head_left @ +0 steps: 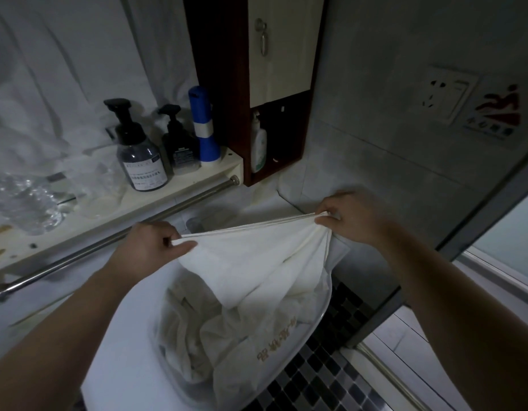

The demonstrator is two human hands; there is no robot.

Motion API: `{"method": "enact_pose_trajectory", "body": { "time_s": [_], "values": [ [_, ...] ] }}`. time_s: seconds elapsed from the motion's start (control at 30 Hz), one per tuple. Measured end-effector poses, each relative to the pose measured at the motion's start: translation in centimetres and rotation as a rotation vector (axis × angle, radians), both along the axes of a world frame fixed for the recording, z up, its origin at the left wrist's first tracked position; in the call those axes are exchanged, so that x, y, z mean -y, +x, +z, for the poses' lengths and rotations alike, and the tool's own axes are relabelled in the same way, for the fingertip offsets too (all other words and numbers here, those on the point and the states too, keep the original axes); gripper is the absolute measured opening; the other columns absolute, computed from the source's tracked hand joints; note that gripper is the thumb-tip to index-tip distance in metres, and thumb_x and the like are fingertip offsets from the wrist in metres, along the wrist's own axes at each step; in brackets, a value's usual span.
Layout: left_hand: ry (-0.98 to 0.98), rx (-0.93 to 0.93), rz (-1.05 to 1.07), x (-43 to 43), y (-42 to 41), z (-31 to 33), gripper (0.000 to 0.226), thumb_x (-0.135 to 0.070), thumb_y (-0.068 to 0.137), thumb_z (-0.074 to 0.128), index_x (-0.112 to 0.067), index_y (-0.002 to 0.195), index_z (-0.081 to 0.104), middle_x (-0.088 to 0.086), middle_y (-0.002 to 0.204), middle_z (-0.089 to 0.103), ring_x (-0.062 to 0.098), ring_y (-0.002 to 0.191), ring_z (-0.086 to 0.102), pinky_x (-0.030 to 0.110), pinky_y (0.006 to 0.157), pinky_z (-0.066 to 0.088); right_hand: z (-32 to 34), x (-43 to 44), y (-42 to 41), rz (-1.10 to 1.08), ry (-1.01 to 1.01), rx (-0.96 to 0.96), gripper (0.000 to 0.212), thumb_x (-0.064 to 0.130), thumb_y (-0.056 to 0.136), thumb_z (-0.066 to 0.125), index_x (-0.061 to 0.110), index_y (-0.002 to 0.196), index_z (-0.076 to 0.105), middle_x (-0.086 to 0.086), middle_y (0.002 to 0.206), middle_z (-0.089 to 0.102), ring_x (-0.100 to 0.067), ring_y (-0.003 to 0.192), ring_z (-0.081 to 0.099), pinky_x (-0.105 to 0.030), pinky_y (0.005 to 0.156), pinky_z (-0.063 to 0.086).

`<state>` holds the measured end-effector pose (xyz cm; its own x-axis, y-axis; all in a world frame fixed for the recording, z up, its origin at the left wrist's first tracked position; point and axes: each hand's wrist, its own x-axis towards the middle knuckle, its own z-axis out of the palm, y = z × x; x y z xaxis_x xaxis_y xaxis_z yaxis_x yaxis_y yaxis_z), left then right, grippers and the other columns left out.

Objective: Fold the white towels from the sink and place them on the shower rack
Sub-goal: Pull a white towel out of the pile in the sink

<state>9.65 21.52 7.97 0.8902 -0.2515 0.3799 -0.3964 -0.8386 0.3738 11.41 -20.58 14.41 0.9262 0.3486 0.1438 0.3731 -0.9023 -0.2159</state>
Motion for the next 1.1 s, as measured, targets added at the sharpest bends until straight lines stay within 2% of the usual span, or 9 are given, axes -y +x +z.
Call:
{"method": "enact_pose_trajectory", "body": {
  "time_s": [0.17, 0.27, 0.37, 0.47, 0.57, 0.63, 0.73, 0.9, 1.1],
  "values": [
    [-0.294, -0.032, 0.184, 1.1, 1.4, 1.2, 0.03, -0.037, 0.08, 0.083, -0.03, 0.06, 0.062, -0.015, 0.055, 0.062, 0.003, 0.051, 0.055, 0.012, 0.047, 0.036, 0.4, -0.1, 0.9, -0.175, 0.22, 0.044, 0.012, 0.032, 0.09, 0.073, 0.022, 0.096, 0.073, 0.014, 0.076, 0.059, 0.004, 0.062, 0.05, -0.003, 0.054, 0.03],
    [-0.052, -0.022, 0.1, 0.9, 1.4, 1.9, 0.033, -0.05, 0.079, 0.081, -0.031, 0.059, 0.062, -0.011, 0.053, 0.059, 0.003, 0.05, 0.055, 0.015, 0.05, 0.037, 0.2, -0.2, 1.0, -0.242, 0.324, -0.029, 0.006, 0.026, 0.088, 0.075, 0.024, 0.089, 0.069, 0.017, 0.066, 0.058, 0.002, 0.054, 0.058, -0.006, 0.047, 0.034],
    [0.146, 0.014, 0.02, 0.8, 1.2, 2.0, 0.041, -0.062, 0.079, 0.072, -0.026, 0.062, 0.064, -0.01, 0.055, 0.058, 0.005, 0.051, 0.052, 0.018, 0.052, 0.036, 0.0, -0.1, 0.8, -0.235, 0.243, -0.039, 0.006, 0.024, 0.086, 0.076, 0.021, 0.09, 0.073, 0.013, 0.076, 0.06, -0.006, 0.067, 0.059, -0.013, 0.054, 0.034],
    [-0.19, -0.078, 0.189, 1.4, 1.3, 2.4, 0.031, -0.045, 0.074, 0.086, -0.032, 0.061, 0.062, -0.01, 0.054, 0.062, 0.005, 0.05, 0.058, 0.016, 0.052, 0.04, 0.0, 0.1, 1.2, -0.261, 0.256, -0.019, 0.008, 0.025, 0.085, 0.078, 0.021, 0.091, 0.074, 0.007, 0.085, 0.063, -0.008, 0.073, 0.059, -0.019, 0.059, 0.037],
    [-0.658, -0.166, 0.361, 2.6, 2.0, 3.2, 0.028, -0.03, 0.072, 0.091, -0.027, 0.085, 0.066, -0.007, 0.072, 0.068, 0.003, 0.055, 0.067, 0.017, 0.05, 0.053, 0.3, 0.5, 2.2, -0.317, 0.532, -0.068, 0.015, 0.017, 0.084, 0.079, 0.024, 0.078, 0.067, -0.005, 0.087, 0.071, -0.015, 0.058, 0.072, -0.017, 0.051, 0.049],
    [-0.869, -0.255, 0.326, 3.3, 2.5, 3.7, 0.026, -0.017, 0.077, 0.087, -0.022, 0.096, 0.07, 0.002, 0.082, 0.069, 0.01, 0.062, 0.072, 0.022, 0.057, 0.059, 0.8, 0.6, 2.9, -0.351, 0.7, -0.063, 0.02, 0.009, 0.082, 0.08, 0.023, 0.076, 0.066, -0.009, 0.088, 0.068, -0.018, 0.054, 0.072, -0.023, 0.048, 0.055],
    [-1.095, -0.376, 0.265, 4.3, 2.8, 4.1, 0.007, -0.004, 0.086, 0.077, -0.009, 0.086, 0.072, 0.018, 0.095, 0.073, 0.03, 0.081, 0.074, 0.031, 0.067, 0.062, 1.4, 0.2, 3.9, -0.369, 0.716, -0.057, 0.023, 0.005, 0.08, 0.077, 0.02, 0.097, 0.069, 0.001, 0.084, 0.065, -0.021, 0.059, 0.074, -0.037, 0.059, 0.059],
    [-1.321, -0.35, 0.3, 6.5, 3.2, 4.9, 0.002, -0.009, 0.095, 0.068, -0.006, 0.095, 0.068, 0.014, 0.102, 0.07, 0.03, 0.096, 0.069, 0.037, 0.07, 0.063, 2.4, -0.6, 4.0, -0.386, 0.326, 0.128, 0.016, 0.02, 0.09, 0.07, 0.01, 0.102, 0.074, -0.011, 0.097, 0.074, -0.029, 0.091, 0.07, -0.034, 0.079, 0.055],
    [-1.448, -0.116, 0.301, 7.4, 4.1, 10.1, 0.014, -0.019, 0.095, 0.068, -0.01, 0.105, 0.067, 0.007, 0.115, 0.065, 0.032, 0.103, 0.067, 0.038, 0.071, 0.064, 8.2, -2.1, 4.0, -0.38, 0.473, 0.356, 0.014, 0.025, 0.097, 0.06, 0.015, 0.106, 0.066, -0.01, 0.099, 0.071, -0.026, 0.087, 0.068, -0.033, 0.072, 0.054]
  ]
}}
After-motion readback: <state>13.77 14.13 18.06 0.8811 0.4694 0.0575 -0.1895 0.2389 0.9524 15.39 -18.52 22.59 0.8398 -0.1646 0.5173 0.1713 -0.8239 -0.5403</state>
